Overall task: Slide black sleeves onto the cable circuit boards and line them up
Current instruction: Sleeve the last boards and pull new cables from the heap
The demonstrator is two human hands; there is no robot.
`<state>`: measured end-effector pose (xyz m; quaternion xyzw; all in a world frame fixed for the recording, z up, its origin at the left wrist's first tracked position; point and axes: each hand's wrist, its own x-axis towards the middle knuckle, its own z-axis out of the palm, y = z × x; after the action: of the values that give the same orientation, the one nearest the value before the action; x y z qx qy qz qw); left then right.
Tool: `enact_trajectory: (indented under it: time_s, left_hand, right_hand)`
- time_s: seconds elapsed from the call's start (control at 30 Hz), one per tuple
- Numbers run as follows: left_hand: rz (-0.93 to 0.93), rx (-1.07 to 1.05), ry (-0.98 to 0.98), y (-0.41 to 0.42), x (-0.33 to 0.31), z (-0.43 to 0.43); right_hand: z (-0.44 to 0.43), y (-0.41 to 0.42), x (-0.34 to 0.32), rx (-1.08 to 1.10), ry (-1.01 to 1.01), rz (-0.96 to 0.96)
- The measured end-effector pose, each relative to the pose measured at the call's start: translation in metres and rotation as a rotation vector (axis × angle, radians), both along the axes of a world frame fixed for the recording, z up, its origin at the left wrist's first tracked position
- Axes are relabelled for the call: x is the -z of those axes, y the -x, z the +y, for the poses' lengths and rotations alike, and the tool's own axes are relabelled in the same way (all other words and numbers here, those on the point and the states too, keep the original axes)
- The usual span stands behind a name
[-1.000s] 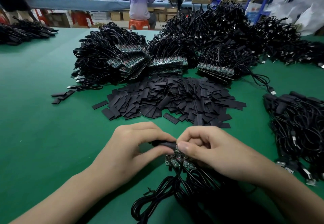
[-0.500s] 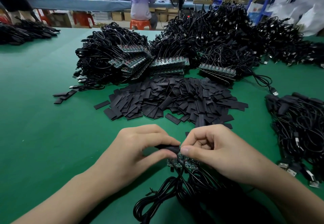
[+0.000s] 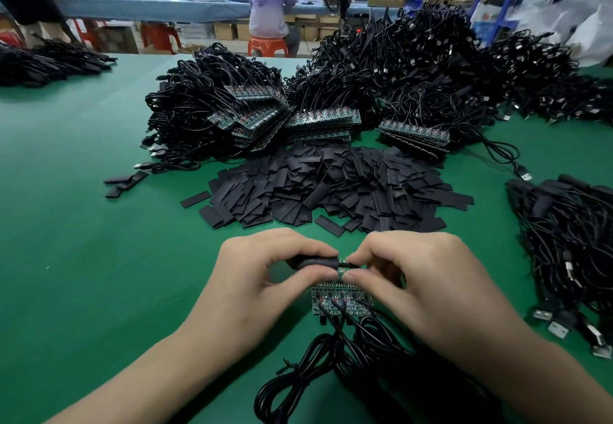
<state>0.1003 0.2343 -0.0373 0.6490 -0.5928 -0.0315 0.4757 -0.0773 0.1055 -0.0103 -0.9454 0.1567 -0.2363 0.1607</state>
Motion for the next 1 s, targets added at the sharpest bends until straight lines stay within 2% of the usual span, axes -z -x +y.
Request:
enact_trajectory:
  time_s: [0.2, 0.4, 0.8, 0.9, 1.0]
  left_hand:
    - [0.000, 0.060, -0.018, -0.0020, 0.0024, -0.0002]
    - [-0.010, 0.019, 0.013, -0.0023, 0.0001, -0.0007]
    - [-0.022, 0.082, -0.026, -0.0016, 0.0008, -0.0007]
    - [-0.034, -0.005, 0.021, -0.0012, -0.0020, -0.0010]
    - [-0.002, -0.138, 0.075, 0.0006, -0.0055, -0.0001]
  right_hand:
    - [0.0069, -0.0014, -0.0012, -0.038, 0.050, -0.008]
    - [0.0033, -0.0024, -0.0026, 0.009, -0.112, -0.023]
    - [0.0068, -0.0028, 0.0012, 0.020, -0.094, 0.026]
    - [0.0059, -0.0032, 0.0037, 0.043, -0.221, 0.000]
    - [0.0034, -0.0050, 0.0059, 0.040, -0.473, -0.011]
